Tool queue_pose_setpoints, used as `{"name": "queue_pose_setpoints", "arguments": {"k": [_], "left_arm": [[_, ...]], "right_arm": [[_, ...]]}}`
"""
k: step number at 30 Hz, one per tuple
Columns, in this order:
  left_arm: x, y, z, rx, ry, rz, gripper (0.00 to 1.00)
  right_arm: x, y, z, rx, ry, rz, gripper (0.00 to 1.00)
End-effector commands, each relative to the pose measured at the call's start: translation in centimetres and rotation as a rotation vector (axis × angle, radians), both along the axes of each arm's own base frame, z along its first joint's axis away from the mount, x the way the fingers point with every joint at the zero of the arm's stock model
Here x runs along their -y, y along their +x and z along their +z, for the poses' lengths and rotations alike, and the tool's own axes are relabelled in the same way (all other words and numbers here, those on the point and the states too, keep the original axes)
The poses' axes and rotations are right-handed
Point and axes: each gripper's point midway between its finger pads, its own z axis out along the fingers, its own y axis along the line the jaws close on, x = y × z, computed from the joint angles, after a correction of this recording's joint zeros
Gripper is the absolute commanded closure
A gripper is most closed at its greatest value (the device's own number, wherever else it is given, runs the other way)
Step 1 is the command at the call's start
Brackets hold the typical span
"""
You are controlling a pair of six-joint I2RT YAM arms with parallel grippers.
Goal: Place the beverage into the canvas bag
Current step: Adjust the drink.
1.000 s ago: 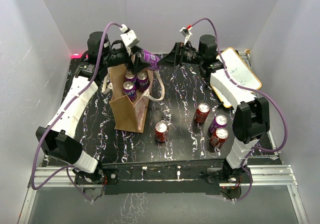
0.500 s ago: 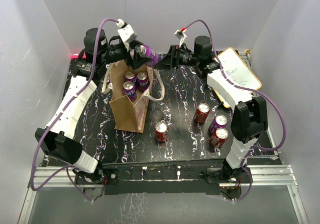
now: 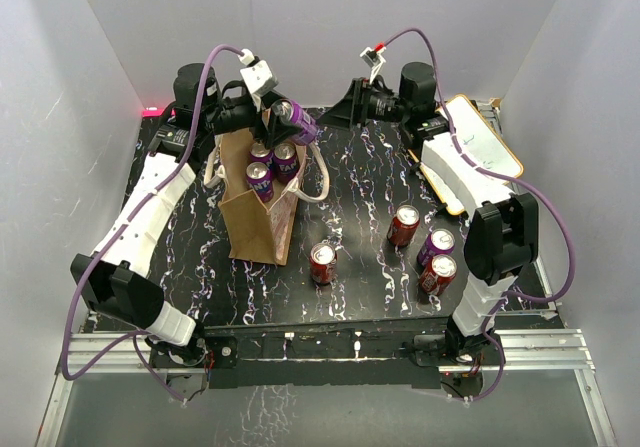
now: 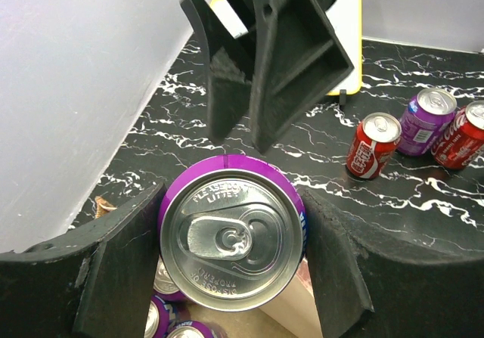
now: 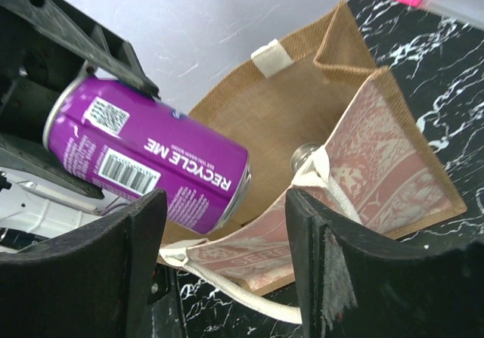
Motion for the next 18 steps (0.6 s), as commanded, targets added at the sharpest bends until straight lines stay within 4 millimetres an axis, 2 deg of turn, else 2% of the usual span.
{"name": "queue_pose_setpoints", "arguments": {"k": [1, 10, 15, 18], "left_arm": [[0.0, -3.0, 6.1, 0.191, -0.061, -0.072, 1.0], [0.2, -2.5, 7.3, 0.202, -0.092, -0.067, 1.0], [0.1, -1.8, 7.7, 0.204, -0.107, -0.031, 1.0], [0.0, -1.6, 7.3, 0.202, -0.099, -0.021, 1.0]], "right_arm": [[0.2, 0.9, 3.6, 0.11, 0.029, -0.028, 0.37], [-2.4, -0.7, 0.8, 0.05, 0.007, 0.045, 0.49], [-3.2, -2.1, -0.2, 0.054, -0.012, 0.079, 0.52], [-3.0, -1.7, -0.3, 0.063, -0.02, 0.065, 0.52]]}}
